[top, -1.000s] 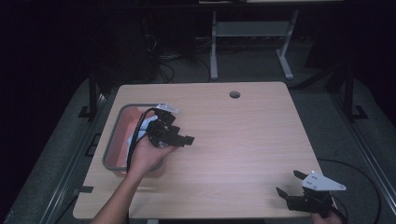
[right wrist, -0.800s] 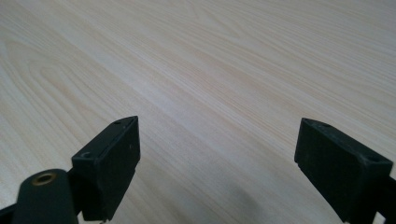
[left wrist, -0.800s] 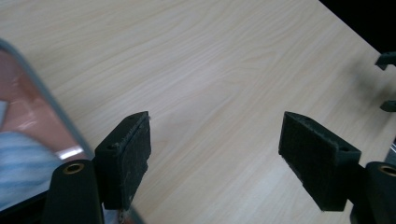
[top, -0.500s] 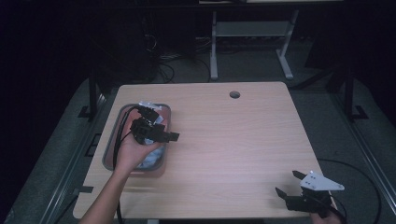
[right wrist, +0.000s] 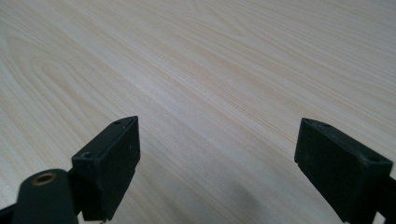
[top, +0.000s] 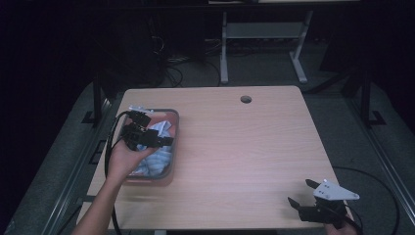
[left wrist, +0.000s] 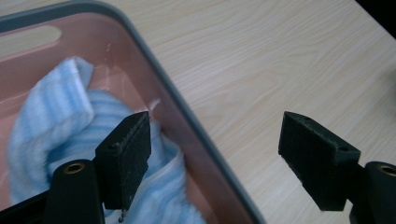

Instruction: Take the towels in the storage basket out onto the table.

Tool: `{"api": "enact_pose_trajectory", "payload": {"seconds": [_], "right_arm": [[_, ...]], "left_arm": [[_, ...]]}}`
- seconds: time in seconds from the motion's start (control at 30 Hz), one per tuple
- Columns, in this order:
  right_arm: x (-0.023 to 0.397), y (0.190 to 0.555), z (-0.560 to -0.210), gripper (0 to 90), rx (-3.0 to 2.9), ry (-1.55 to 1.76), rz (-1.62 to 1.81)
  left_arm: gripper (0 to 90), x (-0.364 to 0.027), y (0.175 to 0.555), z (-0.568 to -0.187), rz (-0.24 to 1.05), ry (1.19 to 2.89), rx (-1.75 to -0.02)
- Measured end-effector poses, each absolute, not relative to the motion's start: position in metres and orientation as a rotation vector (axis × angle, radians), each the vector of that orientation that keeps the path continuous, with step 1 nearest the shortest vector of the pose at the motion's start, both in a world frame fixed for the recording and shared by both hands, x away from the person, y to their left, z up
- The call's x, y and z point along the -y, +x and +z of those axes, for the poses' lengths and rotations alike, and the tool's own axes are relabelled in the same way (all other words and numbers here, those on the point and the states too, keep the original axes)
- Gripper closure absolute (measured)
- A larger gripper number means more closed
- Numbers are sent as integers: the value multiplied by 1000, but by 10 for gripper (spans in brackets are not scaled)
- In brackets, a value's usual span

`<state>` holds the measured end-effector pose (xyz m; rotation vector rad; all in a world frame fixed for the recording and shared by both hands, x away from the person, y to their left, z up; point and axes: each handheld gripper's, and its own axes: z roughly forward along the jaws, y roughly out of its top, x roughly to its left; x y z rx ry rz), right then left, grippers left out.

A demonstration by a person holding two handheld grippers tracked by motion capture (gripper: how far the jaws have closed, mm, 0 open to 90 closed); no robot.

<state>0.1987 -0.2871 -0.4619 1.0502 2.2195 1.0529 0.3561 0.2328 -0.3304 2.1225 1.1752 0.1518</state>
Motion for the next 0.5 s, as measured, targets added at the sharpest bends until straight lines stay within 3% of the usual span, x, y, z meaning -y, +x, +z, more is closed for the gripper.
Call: {"api": "enact_pose_trajectory", "payload": {"seconds": [0.5], "right_arm": [[287,198,-462,136,-2222,1056,1056]], "left_arm": [[231,-266,357,-340,178,2095,-1264]]}}
